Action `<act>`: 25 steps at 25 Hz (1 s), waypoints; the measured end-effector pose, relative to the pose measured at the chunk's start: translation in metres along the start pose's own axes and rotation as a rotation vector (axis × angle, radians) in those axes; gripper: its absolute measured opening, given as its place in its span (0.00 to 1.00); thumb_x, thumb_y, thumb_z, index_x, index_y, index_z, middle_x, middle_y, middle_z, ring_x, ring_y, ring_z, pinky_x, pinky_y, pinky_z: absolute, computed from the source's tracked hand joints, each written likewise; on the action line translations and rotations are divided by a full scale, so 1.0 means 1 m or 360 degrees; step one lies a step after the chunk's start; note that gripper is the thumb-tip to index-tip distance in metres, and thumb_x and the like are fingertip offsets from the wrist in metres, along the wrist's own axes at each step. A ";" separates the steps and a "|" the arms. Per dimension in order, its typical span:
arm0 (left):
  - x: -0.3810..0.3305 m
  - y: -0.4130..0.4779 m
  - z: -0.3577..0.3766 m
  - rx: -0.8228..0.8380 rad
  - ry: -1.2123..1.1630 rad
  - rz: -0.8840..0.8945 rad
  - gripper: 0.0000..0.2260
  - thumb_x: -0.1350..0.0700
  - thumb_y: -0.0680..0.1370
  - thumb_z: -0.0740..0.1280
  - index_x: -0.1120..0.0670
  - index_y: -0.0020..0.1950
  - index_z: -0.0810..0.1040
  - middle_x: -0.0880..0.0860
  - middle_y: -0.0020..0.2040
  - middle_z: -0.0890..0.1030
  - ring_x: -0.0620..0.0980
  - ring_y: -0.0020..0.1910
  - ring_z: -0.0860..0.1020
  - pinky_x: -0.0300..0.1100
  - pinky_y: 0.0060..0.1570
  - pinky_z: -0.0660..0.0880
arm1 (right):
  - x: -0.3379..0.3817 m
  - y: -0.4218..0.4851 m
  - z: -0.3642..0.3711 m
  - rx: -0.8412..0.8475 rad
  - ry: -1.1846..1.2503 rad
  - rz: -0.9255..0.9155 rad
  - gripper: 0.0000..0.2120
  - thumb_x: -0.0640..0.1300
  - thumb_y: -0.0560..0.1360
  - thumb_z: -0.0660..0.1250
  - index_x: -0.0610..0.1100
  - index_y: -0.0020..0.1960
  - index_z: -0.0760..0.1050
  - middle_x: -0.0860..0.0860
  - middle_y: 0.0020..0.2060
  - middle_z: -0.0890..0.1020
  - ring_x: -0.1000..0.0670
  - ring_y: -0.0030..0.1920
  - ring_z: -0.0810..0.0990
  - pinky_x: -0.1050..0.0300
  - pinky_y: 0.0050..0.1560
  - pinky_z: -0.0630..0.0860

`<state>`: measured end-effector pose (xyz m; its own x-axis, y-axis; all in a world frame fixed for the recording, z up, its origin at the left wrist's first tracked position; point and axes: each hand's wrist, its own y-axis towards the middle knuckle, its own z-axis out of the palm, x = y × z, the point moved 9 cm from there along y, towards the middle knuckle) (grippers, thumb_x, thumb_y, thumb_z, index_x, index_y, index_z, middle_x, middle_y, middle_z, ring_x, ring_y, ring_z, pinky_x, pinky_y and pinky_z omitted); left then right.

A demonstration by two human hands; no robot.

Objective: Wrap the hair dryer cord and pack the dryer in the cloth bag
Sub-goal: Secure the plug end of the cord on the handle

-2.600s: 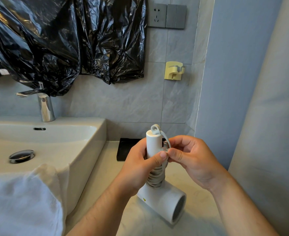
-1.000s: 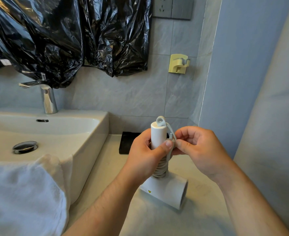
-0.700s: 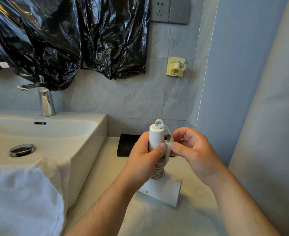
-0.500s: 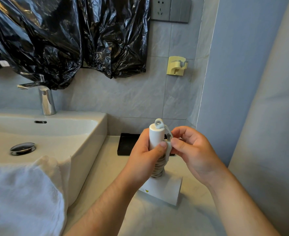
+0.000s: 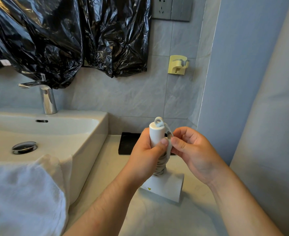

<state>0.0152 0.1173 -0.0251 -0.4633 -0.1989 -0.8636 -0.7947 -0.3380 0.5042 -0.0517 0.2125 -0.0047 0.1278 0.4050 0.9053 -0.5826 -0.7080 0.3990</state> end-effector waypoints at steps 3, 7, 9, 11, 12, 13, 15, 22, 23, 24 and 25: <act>-0.002 -0.001 -0.001 0.0037 -0.0072 -0.0026 0.17 0.54 0.73 0.64 0.56 0.61 0.74 0.55 0.48 0.81 0.46 0.47 0.80 0.39 0.45 0.78 | 0.006 0.000 -0.004 -0.0061 -0.0298 -0.0105 0.09 0.32 0.68 0.72 0.40 0.45 0.77 0.49 0.36 0.82 0.53 0.37 0.80 0.62 0.38 0.77; -0.014 0.000 -0.007 0.0000 -0.0075 0.0126 0.14 0.52 0.77 0.64 0.54 0.61 0.77 0.57 0.51 0.82 0.49 0.51 0.80 0.46 0.53 0.77 | 0.008 0.000 -0.004 -0.0108 -0.0325 -0.0147 0.07 0.30 0.69 0.71 0.41 0.43 0.77 0.51 0.34 0.83 0.55 0.36 0.81 0.64 0.37 0.76; -0.016 -0.001 -0.006 -0.0010 -0.0068 0.0134 0.12 0.53 0.77 0.64 0.53 0.59 0.78 0.54 0.48 0.82 0.47 0.49 0.80 0.42 0.51 0.77 | 0.004 0.000 -0.005 -0.0129 -0.0249 -0.0114 0.08 0.33 0.67 0.74 0.43 0.40 0.78 0.51 0.33 0.82 0.53 0.35 0.80 0.61 0.37 0.76; -0.018 -0.001 -0.005 -0.0008 -0.0053 0.0138 0.12 0.51 0.77 0.65 0.52 0.58 0.79 0.57 0.47 0.81 0.49 0.49 0.79 0.47 0.52 0.77 | -0.004 0.002 -0.002 -0.0079 -0.0068 -0.0031 0.11 0.41 0.60 0.80 0.47 0.37 0.79 0.48 0.33 0.82 0.49 0.36 0.80 0.55 0.39 0.77; -0.018 -0.002 -0.005 -0.0006 -0.0048 0.0141 0.12 0.49 0.76 0.65 0.51 0.57 0.79 0.60 0.48 0.81 0.51 0.49 0.79 0.52 0.54 0.77 | -0.008 0.003 -0.001 -0.0057 0.0010 0.0005 0.14 0.46 0.55 0.83 0.48 0.35 0.80 0.46 0.34 0.82 0.47 0.37 0.80 0.53 0.41 0.78; -0.019 -0.002 -0.005 -0.0010 -0.0052 0.0142 0.13 0.47 0.76 0.65 0.51 0.57 0.79 0.64 0.50 0.80 0.52 0.50 0.79 0.57 0.56 0.76 | -0.010 0.003 0.000 -0.0044 0.0077 0.0028 0.18 0.49 0.50 0.84 0.49 0.35 0.80 0.45 0.34 0.82 0.46 0.37 0.80 0.52 0.41 0.78; -0.019 -0.002 -0.006 -0.0024 -0.0057 0.0128 0.14 0.46 0.76 0.65 0.51 0.57 0.80 0.66 0.53 0.80 0.54 0.51 0.79 0.62 0.59 0.74 | -0.013 0.004 0.001 -0.0043 0.0186 0.0045 0.23 0.49 0.47 0.85 0.46 0.36 0.79 0.44 0.34 0.82 0.45 0.37 0.81 0.51 0.41 0.78; -0.020 -0.001 -0.004 -0.0040 -0.0058 0.0110 0.11 0.52 0.78 0.61 0.52 0.56 0.79 0.53 0.47 0.82 0.48 0.48 0.79 0.45 0.50 0.77 | -0.006 0.000 0.005 -0.0065 0.0278 0.0083 0.09 0.33 0.63 0.74 0.43 0.37 0.77 0.47 0.31 0.81 0.48 0.33 0.79 0.54 0.37 0.77; -0.021 -0.001 -0.002 -0.0023 -0.0066 0.0111 0.11 0.52 0.78 0.61 0.53 0.56 0.79 0.53 0.47 0.81 0.48 0.47 0.79 0.43 0.49 0.77 | -0.002 -0.001 0.003 -0.0089 0.0221 0.0057 0.06 0.35 0.66 0.73 0.44 0.37 0.79 0.47 0.31 0.81 0.49 0.33 0.79 0.54 0.37 0.76; -0.022 -0.002 -0.002 -0.0006 -0.0073 0.0115 0.12 0.53 0.79 0.61 0.55 0.57 0.78 0.53 0.47 0.81 0.48 0.47 0.80 0.42 0.48 0.77 | 0.003 -0.001 -0.002 -0.0132 0.0098 0.0016 0.05 0.36 0.68 0.71 0.45 0.37 0.81 0.49 0.31 0.82 0.50 0.33 0.79 0.56 0.37 0.76; -0.023 -0.002 -0.002 0.0014 -0.0078 0.0124 0.12 0.53 0.79 0.60 0.55 0.57 0.78 0.53 0.47 0.82 0.48 0.47 0.80 0.41 0.48 0.77 | 0.011 -0.002 -0.004 -0.0159 -0.0093 -0.0031 0.08 0.35 0.70 0.69 0.46 0.38 0.82 0.51 0.31 0.83 0.53 0.33 0.79 0.58 0.38 0.75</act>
<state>0.0285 0.1209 -0.0064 -0.5426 -0.1789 -0.8207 -0.7587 -0.3150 0.5702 -0.0524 0.2205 0.0037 0.1848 0.3818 0.9056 -0.6561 -0.6381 0.4029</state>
